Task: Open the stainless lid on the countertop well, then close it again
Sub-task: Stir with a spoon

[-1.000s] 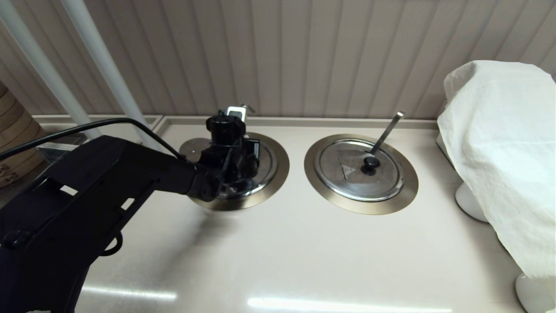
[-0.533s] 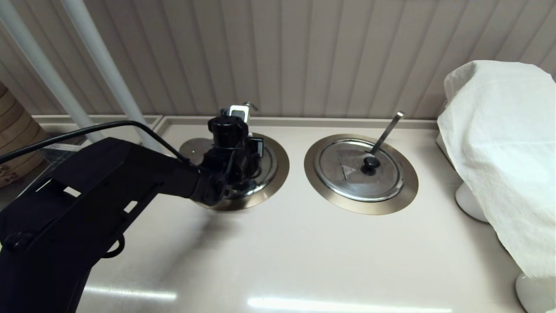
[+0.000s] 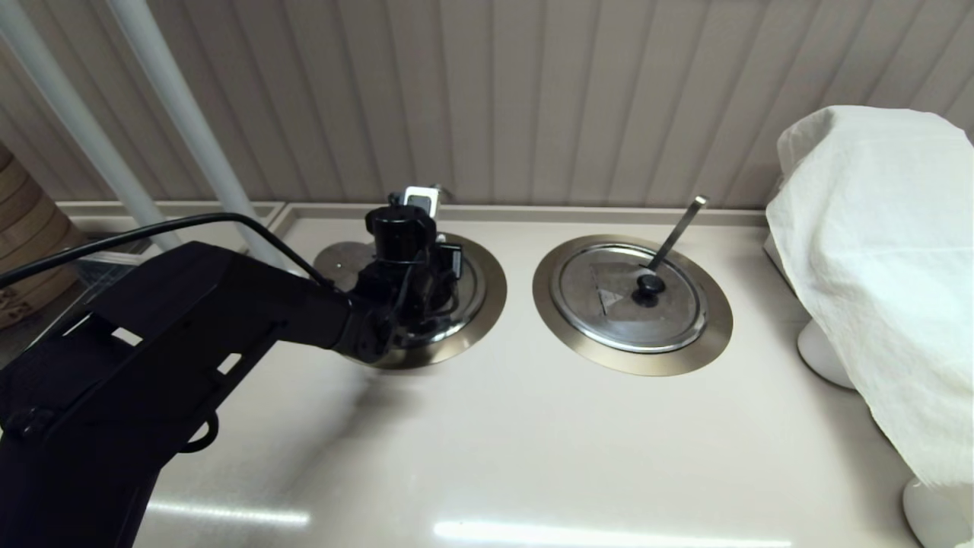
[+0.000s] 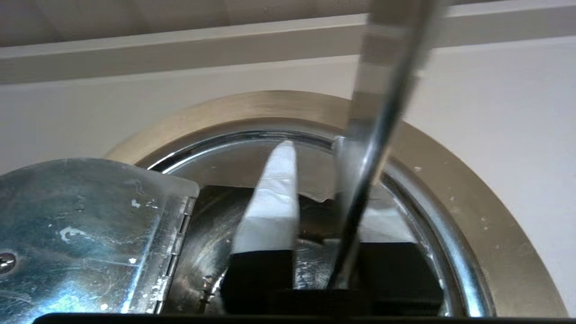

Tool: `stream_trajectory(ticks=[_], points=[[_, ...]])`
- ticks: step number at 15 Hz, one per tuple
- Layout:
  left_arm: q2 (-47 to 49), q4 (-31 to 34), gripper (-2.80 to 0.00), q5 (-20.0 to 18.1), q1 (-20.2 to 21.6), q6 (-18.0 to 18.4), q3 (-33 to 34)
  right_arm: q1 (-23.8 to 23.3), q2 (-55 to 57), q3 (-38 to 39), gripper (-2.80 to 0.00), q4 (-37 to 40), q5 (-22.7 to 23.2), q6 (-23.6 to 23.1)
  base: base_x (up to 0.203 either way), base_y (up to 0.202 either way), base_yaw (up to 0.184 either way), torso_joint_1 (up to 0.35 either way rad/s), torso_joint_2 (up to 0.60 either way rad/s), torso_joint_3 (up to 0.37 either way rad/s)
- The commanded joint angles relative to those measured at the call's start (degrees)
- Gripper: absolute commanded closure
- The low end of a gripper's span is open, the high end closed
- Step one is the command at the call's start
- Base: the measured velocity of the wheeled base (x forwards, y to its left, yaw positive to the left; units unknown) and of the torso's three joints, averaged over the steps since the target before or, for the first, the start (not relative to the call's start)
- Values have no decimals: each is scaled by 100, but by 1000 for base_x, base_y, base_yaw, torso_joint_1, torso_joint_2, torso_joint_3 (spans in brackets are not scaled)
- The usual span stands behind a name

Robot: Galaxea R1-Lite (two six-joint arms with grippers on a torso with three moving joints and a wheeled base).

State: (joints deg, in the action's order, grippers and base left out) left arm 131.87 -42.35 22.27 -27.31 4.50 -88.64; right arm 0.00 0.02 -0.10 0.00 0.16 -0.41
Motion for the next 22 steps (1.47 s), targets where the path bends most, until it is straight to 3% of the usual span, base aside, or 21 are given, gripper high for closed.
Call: stream_trajectory(ticks=[1,13,15,18,22], points=[[-12,-66,-280,14,-3,104,92,0,-2,1,-280,0,2,-3,0,0,0,0,0,0],[-215,-114,-280,-47,-3,69,161,0,-2,1,-280,0,2,-3,0,0,0,0,0,0],[-257,381,-280,-46,4,-22,22,0,-2,1,-280,0,2,-3,0,0,0,0,0,0],[-759,1707,-280,-245,6,-730,19,0,-2,1,-280,0,2,-3,0,0,0,0,0,0],[-924,1818,-280,-637,21,-804,378,0,-2,1,-280,0,2,-3,0,0,0,0,0,0]])
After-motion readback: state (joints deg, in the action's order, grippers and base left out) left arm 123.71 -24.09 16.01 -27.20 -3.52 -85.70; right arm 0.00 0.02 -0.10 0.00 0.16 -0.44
